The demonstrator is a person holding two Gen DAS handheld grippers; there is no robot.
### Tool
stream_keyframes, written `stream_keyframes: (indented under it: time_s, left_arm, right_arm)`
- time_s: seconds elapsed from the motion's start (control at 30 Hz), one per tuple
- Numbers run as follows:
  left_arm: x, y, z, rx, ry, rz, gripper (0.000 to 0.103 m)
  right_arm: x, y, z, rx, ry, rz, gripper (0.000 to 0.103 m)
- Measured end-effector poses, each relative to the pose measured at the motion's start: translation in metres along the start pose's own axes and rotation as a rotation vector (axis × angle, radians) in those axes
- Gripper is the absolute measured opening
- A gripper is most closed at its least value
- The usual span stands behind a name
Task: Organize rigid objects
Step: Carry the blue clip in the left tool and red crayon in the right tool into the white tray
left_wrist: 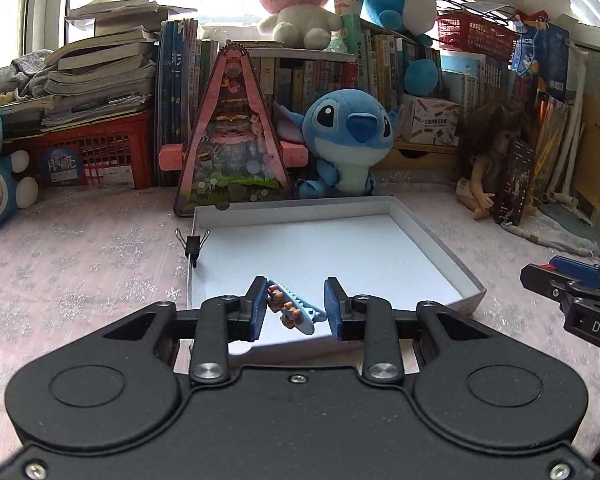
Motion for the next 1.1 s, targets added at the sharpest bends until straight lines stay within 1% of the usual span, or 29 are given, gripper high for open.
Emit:
stream_keyframes:
  time_s: [0.2,0.33,0.53,0.63,0.77,1.1]
  left_arm:
    - [-0.001,-0.012,0.036,-0.039,-0.018,-0.021,0.029]
    - [0.0,-0.013,0.061,-0.065,-0.043,-0.019,0.029]
    - [-0.004,-0.009,0.096,-0.125,-0.083,-0.052,0.029]
    - [-0.006,-0.005,0.108,-0.146,-0.096,-0.06,0.029]
    - [-0.007,0.0,0.119,-0.17,-0.109,-0.056,0.029]
    - [-0.007,0.01,0.136,-0.215,-0.134,-0.059,0.029]
  right_arm:
    - [-0.01,-0.007,0.034,-0.036,-0.042,-0.026,0.049]
    - [-0.019,-0.008,0.062,-0.085,-0.051,-0.048,0.049]
    - [-0.022,-0.004,0.103,-0.176,-0.058,-0.005,0.049]
    - [-0.02,-0.001,0.121,-0.223,-0.059,0.027,0.049]
    - [-0.02,0.002,0.137,-0.266,-0.051,0.024,0.049]
    - [-0.019,0.014,0.159,-0.345,-0.032,0.035,0.049]
Point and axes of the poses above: each gripper's, at about its wrist camera, not at the fingertips, and z roughly the way its jaws point, x to its right, y to its underside, the point moved 1 cm from there along z, roughly the way its jaws point, and after that the axes turned 7 degrees about x, right-handed, at the moved point
